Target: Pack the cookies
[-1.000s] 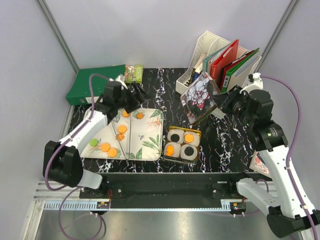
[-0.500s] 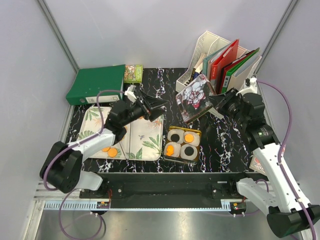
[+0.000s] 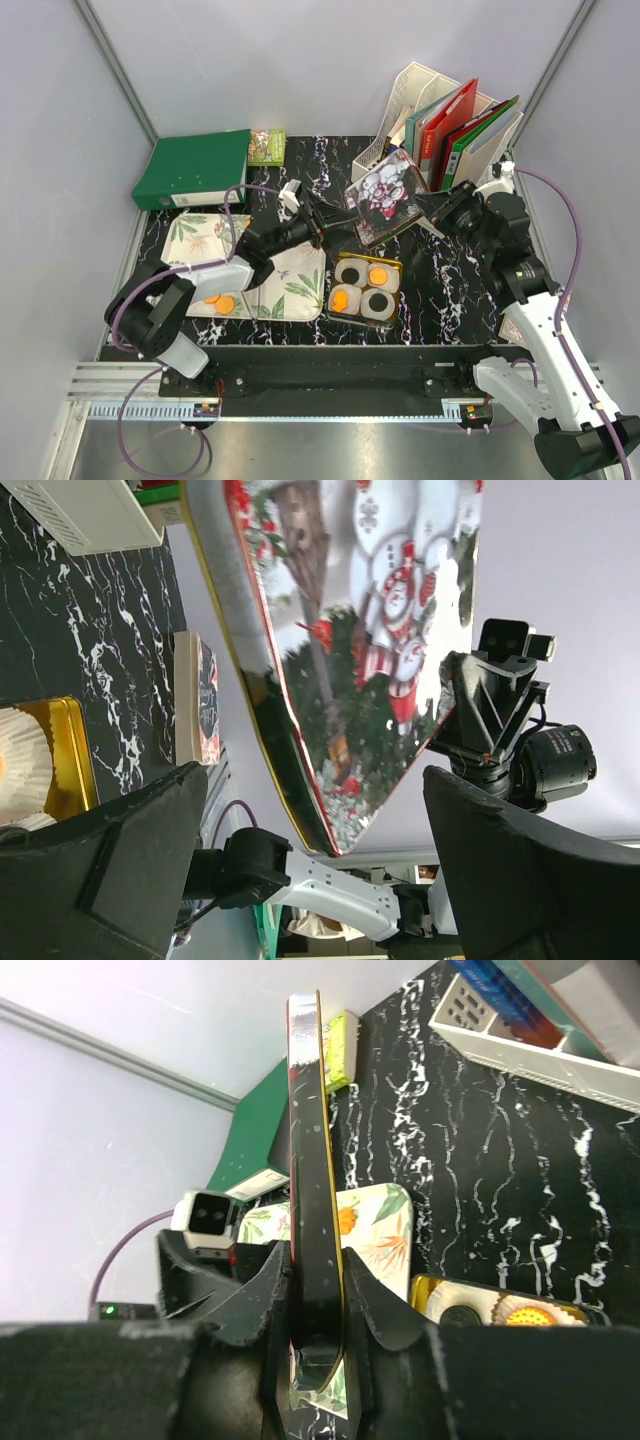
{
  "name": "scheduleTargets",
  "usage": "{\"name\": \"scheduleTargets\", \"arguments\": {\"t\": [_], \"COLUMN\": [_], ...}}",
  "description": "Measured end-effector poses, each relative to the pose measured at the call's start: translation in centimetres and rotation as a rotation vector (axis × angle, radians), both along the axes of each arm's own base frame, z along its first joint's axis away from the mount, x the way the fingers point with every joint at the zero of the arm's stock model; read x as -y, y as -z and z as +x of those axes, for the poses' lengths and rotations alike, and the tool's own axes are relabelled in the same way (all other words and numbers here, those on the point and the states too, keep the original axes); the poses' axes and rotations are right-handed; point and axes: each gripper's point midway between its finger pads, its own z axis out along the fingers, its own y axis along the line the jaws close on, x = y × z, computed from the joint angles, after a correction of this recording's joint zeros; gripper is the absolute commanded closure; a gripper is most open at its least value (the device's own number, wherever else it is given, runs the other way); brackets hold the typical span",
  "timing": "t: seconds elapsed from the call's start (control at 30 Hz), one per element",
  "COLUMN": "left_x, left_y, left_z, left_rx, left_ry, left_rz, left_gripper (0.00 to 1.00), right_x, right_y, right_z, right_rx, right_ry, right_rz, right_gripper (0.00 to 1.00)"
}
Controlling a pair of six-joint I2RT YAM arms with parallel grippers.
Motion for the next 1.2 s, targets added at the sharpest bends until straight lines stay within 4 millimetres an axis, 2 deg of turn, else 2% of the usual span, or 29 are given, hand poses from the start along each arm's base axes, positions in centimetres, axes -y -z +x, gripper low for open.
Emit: {"name": "scheduleTargets", "arguments": {"t": [0.2, 0.3, 0.4, 0.43, 0.6, 0.67, 0.73, 0.8, 0.87, 0.9, 1.1, 1.13, 1.2], "left_x": [0.7, 0.8, 0.8, 0.8, 0.9, 0.8, 0.7, 0.7, 0.8, 0.8, 1.2, 1.3, 1.4], "left_y": [0.6, 0.7, 0.3, 0.3, 0.2, -0.6, -1.2, -1.4, -1.4, -1.5, -1.3, -1.3, -1.3], "left_z": [0.5, 0.7, 0.9, 1.0, 1.2, 1.2, 1.3, 1.3, 1.2, 1.1, 0.7, 0.6, 0.4], "left_rx": [-0.026, -0.033, -0.031, -0.033, -0.031, -0.006, 0.017, 0.026, 0.014, 0.010, 0.013, 0.020, 0.035], "left_ry": [0.005, 0.001, -0.004, -0.009, -0.008, -0.006, -0.003, 0.001, 0.010, 0.014, 0.055, 0.070, 0.098], "left_rz": [-0.008, -0.011, -0.019, -0.021, -0.040, -0.066, -0.091, -0.105, -0.113, -0.119, -0.089, -0.078, -0.059], "left_gripper": [0.22, 0.31, 0.46, 0.58, 0.84, 0.88, 0.90, 0.94, 0.96, 0.98, 1.00, 1.00, 1.00], "right_x": [-0.5, -0.8, -0.9, -0.8, -0.4, 0.0, 0.2, 0.3, 0.3, 0.4, 0.4, 0.4, 0.5], "right_y": [0.1, 0.9, 1.8, 1.9, 1.3, 1.4, 1.3, 1.3, 1.4, 1.9, 3.9, 4.0, 4.0], "right_z": [-0.4, -0.8, -1.1, -1.2, -1.7, -1.5, -1.4, -1.4, -1.5, -1.7, -2.4, -2.5, -2.6], "right_rx": [0.002, -0.010, -0.028, -0.027, -0.003, -0.007, -0.010, -0.011, -0.008, -0.021, -0.076, -0.082, -0.090], "right_ry": [-0.033, -0.053, -0.063, -0.060, -0.046, -0.022, -0.009, -0.003, -0.008, -0.010, -0.046, -0.050, -0.054], "right_rz": [0.015, 0.018, 0.020, 0.021, 0.019, 0.024, 0.034, 0.040, 0.021, 0.001, -0.077, -0.089, -0.111], "right_gripper": [1.00, 1.00, 1.00, 1.00, 0.98, 0.90, 0.77, 0.64, 0.55, 0.46, 0.18, 0.03, 0.00]}}
